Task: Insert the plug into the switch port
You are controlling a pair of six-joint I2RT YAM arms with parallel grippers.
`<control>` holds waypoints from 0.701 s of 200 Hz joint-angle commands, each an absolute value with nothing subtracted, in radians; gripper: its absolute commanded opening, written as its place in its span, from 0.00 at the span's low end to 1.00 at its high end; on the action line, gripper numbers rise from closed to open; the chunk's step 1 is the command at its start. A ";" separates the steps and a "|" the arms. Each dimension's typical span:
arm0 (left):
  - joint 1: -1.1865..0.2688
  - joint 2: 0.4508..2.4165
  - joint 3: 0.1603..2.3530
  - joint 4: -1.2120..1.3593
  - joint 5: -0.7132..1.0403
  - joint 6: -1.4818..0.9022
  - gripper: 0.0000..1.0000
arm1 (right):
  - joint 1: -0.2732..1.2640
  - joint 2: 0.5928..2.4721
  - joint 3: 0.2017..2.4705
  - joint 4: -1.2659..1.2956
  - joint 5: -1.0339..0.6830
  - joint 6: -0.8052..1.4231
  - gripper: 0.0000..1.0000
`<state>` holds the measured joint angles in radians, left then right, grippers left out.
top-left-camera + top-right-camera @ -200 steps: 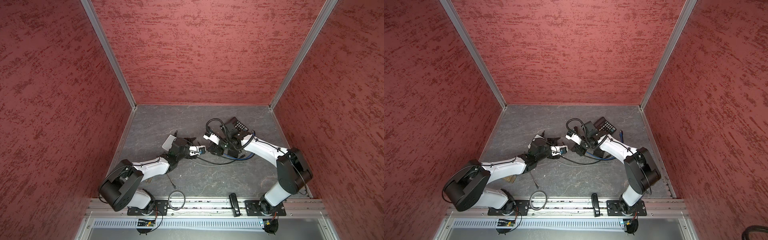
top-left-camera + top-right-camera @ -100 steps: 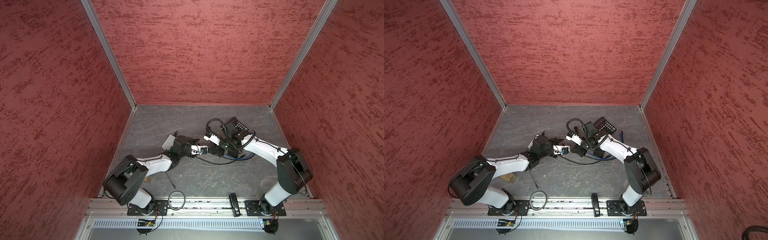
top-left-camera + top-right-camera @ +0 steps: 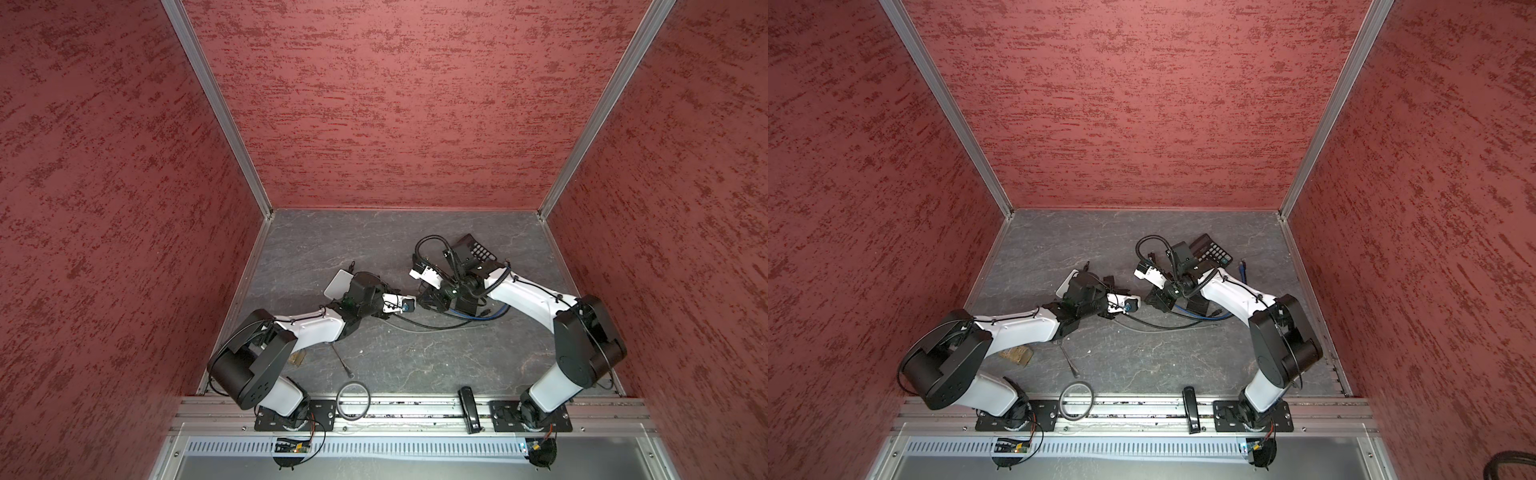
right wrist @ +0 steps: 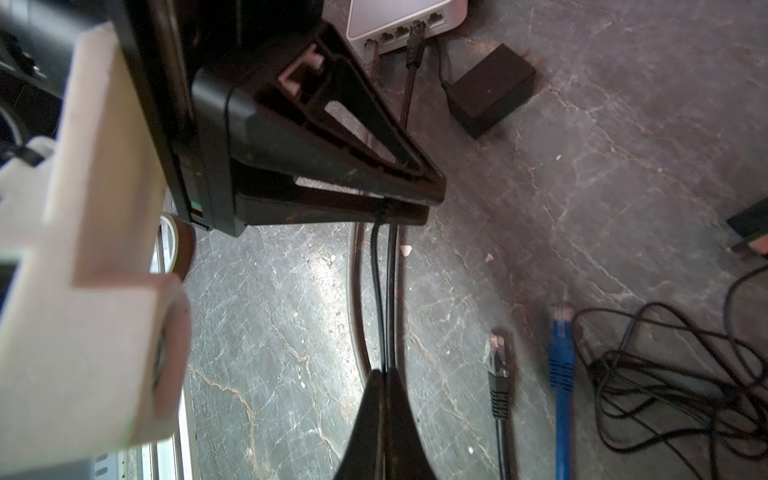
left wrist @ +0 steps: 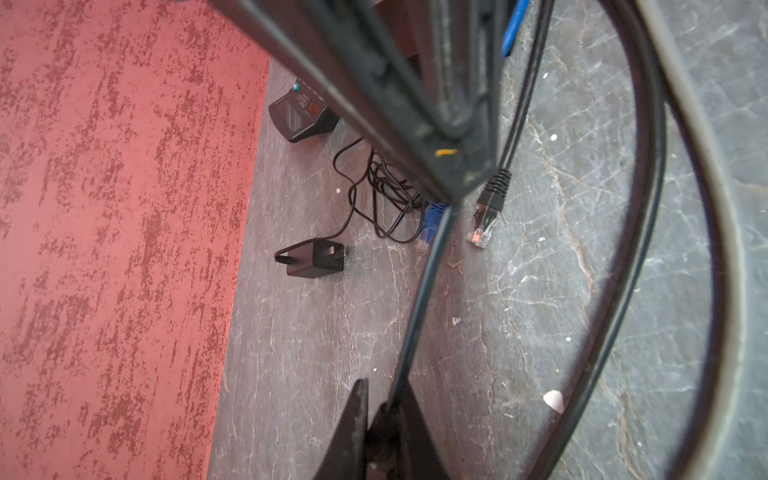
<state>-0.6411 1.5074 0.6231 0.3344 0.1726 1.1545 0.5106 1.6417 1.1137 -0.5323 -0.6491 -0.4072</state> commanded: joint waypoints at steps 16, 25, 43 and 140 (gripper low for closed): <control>-0.706 1.519 0.694 0.207 0.127 1.007 0.11 | 0.502 1.610 1.115 -0.420 -0.563 -0.329 0.18; -0.720 1.525 0.710 0.187 0.112 0.957 0.11 | 0.503 1.603 1.108 -0.392 -0.530 -0.309 0.23; -0.741 1.535 0.737 0.143 0.098 0.840 0.10 | 0.503 1.584 1.091 -0.326 -0.444 -0.252 0.32; -0.791 1.525 0.760 0.158 0.096 0.356 0.11 | 0.501 1.336 0.955 -0.215 -0.216 0.058 0.49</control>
